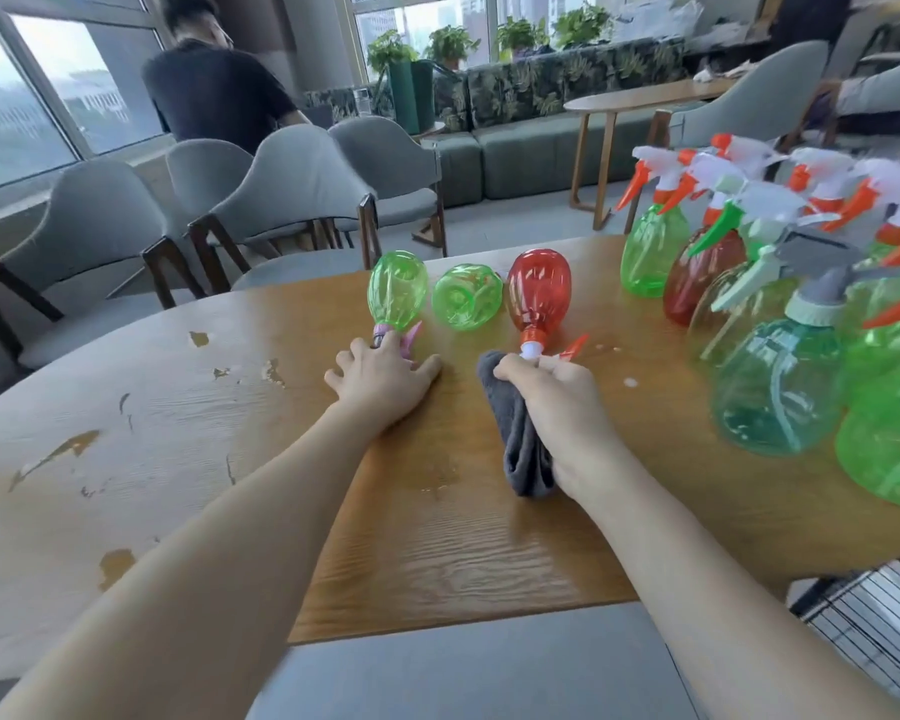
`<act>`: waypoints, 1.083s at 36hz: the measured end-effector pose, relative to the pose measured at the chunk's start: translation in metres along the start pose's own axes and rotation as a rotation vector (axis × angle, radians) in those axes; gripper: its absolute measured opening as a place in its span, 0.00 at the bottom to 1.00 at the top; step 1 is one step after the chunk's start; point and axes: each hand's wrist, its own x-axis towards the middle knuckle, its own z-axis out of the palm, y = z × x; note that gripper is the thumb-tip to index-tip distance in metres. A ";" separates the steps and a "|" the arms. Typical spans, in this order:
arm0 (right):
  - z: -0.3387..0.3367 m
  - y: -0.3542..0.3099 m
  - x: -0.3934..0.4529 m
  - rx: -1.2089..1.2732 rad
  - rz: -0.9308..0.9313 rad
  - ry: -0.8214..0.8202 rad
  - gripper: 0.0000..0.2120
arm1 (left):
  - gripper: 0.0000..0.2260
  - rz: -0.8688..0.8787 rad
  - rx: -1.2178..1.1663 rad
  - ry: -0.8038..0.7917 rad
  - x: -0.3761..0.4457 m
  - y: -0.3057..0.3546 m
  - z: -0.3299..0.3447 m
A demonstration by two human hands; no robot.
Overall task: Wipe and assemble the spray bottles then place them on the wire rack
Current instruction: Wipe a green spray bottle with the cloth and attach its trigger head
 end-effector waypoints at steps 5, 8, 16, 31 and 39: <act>0.001 0.000 -0.007 -0.022 -0.019 -0.009 0.08 | 0.29 0.004 -0.038 0.044 -0.011 -0.005 -0.008; -0.002 0.002 -0.010 -0.030 -0.021 -0.007 0.13 | 0.26 0.017 -0.031 0.033 -0.025 -0.010 -0.015; -0.009 -0.002 -0.034 -0.024 -0.030 -0.034 0.04 | 0.26 0.167 0.034 0.040 -0.067 -0.033 -0.060; -0.026 0.000 -0.059 0.036 0.017 -0.014 0.12 | 0.23 0.401 -0.049 -0.184 -0.104 0.038 -0.165; -0.031 0.001 -0.054 0.022 0.015 -0.003 0.07 | 0.21 0.454 -0.182 -0.156 -0.089 0.040 -0.156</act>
